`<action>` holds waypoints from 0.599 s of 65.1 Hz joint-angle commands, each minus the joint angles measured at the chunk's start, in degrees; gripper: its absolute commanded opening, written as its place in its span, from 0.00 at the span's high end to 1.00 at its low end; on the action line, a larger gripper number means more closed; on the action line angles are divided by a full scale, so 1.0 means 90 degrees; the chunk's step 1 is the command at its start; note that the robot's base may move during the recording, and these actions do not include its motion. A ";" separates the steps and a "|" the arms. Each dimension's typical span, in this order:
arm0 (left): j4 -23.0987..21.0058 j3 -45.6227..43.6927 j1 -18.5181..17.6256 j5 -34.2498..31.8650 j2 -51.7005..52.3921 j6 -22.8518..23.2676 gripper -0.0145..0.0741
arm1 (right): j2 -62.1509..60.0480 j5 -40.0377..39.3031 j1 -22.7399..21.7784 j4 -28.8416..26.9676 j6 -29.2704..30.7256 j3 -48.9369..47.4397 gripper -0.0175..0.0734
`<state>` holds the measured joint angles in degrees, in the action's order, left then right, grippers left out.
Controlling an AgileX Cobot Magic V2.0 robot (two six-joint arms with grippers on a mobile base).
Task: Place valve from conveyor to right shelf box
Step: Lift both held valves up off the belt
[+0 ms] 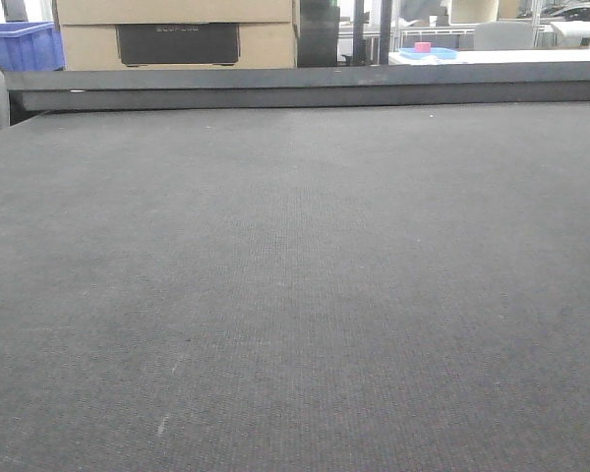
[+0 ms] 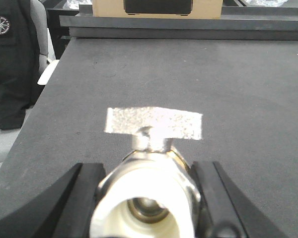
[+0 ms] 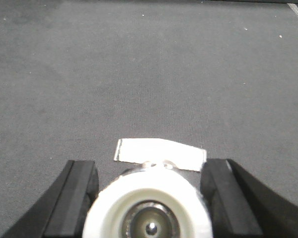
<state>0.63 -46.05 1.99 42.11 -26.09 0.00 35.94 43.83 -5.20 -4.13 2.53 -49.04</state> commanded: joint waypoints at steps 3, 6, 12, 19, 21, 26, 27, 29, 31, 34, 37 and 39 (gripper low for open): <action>-0.0001 -0.0027 0.0010 -0.0415 0.0051 0.0000 0.96 | -0.0072 -0.0506 -0.0036 0.0034 0.0046 -0.0054 0.99; -0.0001 -0.0027 0.0010 -0.0430 0.0051 0.0000 0.96 | -0.0072 -0.0506 -0.0036 0.0034 0.0046 -0.0054 0.99; -0.0001 -0.0027 0.0010 -0.0445 0.0051 0.0000 0.96 | -0.0072 -0.0506 -0.0036 0.0034 0.0046 -0.0054 0.99; -0.0001 -0.0027 0.0010 -0.0445 0.0051 0.0000 0.96 | -0.0072 -0.0506 -0.0036 0.0034 0.0046 -0.0054 0.99; -0.0001 -0.0027 0.0010 -0.0445 0.0051 0.0000 0.96 | -0.0072 -0.0506 -0.0036 0.0034 0.0046 -0.0054 0.99; -0.0001 -0.0027 0.0010 -0.0445 0.0051 0.0000 0.96 | -0.0072 -0.0532 -0.0036 0.0034 0.0046 -0.0054 0.99; -0.0001 -0.0027 0.0010 -0.0445 0.0051 0.0000 0.96 | -0.0072 -0.0534 -0.0036 0.0034 0.0046 -0.0054 0.99; -0.0001 -0.0027 0.0010 -0.0445 0.0051 0.0000 0.96 | -0.0072 -0.0556 -0.0036 0.0034 0.0046 -0.0054 0.99; -0.0001 -0.0027 0.0010 -0.0445 0.0051 0.0000 0.96 | -0.0072 -0.0573 -0.0036 0.0034 0.0046 -0.0054 0.99; -0.0001 -0.0027 0.0010 -0.0445 0.0051 0.0000 0.96 | -0.0072 -0.0599 -0.0036 0.0034 0.0046 -0.0054 0.99; -0.0001 -0.0027 0.0010 -0.0445 0.0051 0.0000 0.96 | -0.0072 -0.0599 -0.0036 0.0034 0.0046 -0.0054 0.99; -0.0001 -0.0027 0.0010 -0.0445 0.0051 0.0000 0.96 | -0.0072 -0.0599 -0.0036 0.0034 0.0046 -0.0054 0.99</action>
<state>0.63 -45.96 1.99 41.73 -26.09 0.00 35.94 43.13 -5.20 -4.13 2.53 -48.95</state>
